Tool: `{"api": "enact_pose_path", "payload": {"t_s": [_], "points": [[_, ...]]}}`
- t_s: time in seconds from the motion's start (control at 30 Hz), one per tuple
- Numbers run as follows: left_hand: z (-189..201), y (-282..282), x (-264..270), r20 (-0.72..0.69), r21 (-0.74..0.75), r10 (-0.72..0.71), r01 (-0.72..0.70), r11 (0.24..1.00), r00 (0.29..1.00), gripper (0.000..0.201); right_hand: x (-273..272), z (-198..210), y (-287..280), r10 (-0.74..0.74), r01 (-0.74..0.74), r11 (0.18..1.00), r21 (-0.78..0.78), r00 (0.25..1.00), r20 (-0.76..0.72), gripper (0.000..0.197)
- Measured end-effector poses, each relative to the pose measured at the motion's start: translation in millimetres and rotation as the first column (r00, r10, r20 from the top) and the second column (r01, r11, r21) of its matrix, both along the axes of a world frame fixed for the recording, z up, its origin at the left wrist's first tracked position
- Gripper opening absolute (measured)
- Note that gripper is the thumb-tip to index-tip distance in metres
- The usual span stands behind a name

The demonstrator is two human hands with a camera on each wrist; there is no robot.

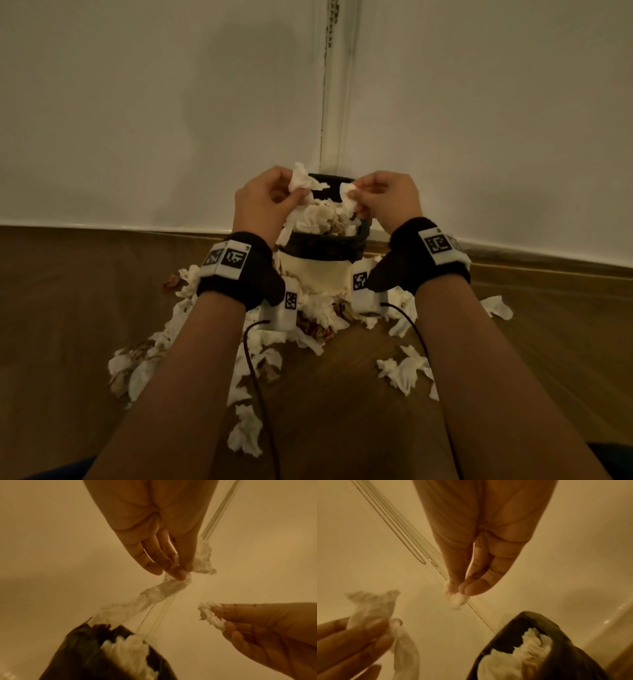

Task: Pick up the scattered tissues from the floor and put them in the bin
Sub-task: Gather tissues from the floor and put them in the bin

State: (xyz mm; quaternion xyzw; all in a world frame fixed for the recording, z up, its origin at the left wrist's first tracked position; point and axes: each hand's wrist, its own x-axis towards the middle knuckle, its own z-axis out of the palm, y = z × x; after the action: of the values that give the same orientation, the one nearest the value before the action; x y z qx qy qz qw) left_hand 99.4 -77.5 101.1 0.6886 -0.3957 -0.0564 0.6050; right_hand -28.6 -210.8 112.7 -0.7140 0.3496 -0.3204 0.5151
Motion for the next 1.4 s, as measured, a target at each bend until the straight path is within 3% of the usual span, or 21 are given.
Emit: {"api": "enact_pose_path", "payload": {"t_s": [0.13, 0.27, 0.37, 0.47, 0.63, 0.73, 0.83, 0.9, 1.0, 1.1, 1.23, 1.4], "points": [[29, -15, 0, 0.102, -0.071, -0.026, 0.033, 0.997, 0.994, 0.014, 6, 11, 0, -0.061, 0.066, 0.997, -0.051, 0.993, 0.105, 0.005], [34, -33, 6, 0.282, -0.088, 0.009, 0.017, 0.996, 0.959, 0.013, 14, -4, -4, -0.184, 0.188, 0.967, -0.173, 0.982, 0.039, 0.005], [9, -50, 14, 0.482, 0.232, -0.055, -0.067, 0.97, 0.875, 0.014, 21, -27, -5, -0.214, 0.16, 0.941, -0.299, 0.964, -0.156, 0.014], [-29, -59, 20, 0.486, 0.529, -0.263, -0.041, 0.848, 0.833, 0.024, 26, -51, -1, -0.222, 0.079, 0.916, -0.394, 0.916, -0.333, 0.021], [-61, -58, 22, 0.513, 0.667, -0.359, -0.098, 0.739, 0.78, 0.028, 31, -70, -1, -0.172, -0.059, 0.91, -0.409, 0.847, -0.503, 0.029], [-64, -57, 19, 0.571, 0.73, -0.423, -0.198, 0.654, 0.704, 0.034, 35, -74, 2, -0.168, -0.217, 0.859, -0.464, 0.737, -0.655, 0.034], [-62, -51, 11, 0.595, 0.702, -0.345, -0.261, 0.662, 0.726, 0.04, 34, -77, 5, -0.242, -0.267, 0.81, -0.521, 0.658, -0.714, 0.034], [-61, -44, 4, 0.626, 0.593, -0.221, -0.272, 0.758, 0.748, 0.041, 29, -79, 4, -0.284, -0.224, 0.803, -0.553, 0.672, -0.684, 0.036], [-61, -31, -10, 0.617, 0.355, 0.004, -0.283, 0.891, 0.787, 0.034, 17, -78, 3, -0.404, 0.024, 0.797, -0.603, 0.763, -0.504, 0.042], [-74, -18, -24, 0.583, 0.323, 0.016, -0.249, 0.913, 0.812, 0.017, 2, -79, 1, -0.47, 0.265, 0.834, -0.484, 0.801, -0.37, 0.036], [-108, -2, -43, 0.568, 0.457, -0.077, -0.236, 0.858, 0.819, 0.026, -17, -97, 1, -0.43, 0.305, 0.898, -0.317, 0.762, -0.484, 0.017], [-158, 12, -57, 0.346, 0.778, -0.264, -0.119, 0.616, 0.9, 0.026, -21, -137, 13, -0.146, 0.088, 0.989, -0.12, 0.735, -0.662, 0.026]]}}
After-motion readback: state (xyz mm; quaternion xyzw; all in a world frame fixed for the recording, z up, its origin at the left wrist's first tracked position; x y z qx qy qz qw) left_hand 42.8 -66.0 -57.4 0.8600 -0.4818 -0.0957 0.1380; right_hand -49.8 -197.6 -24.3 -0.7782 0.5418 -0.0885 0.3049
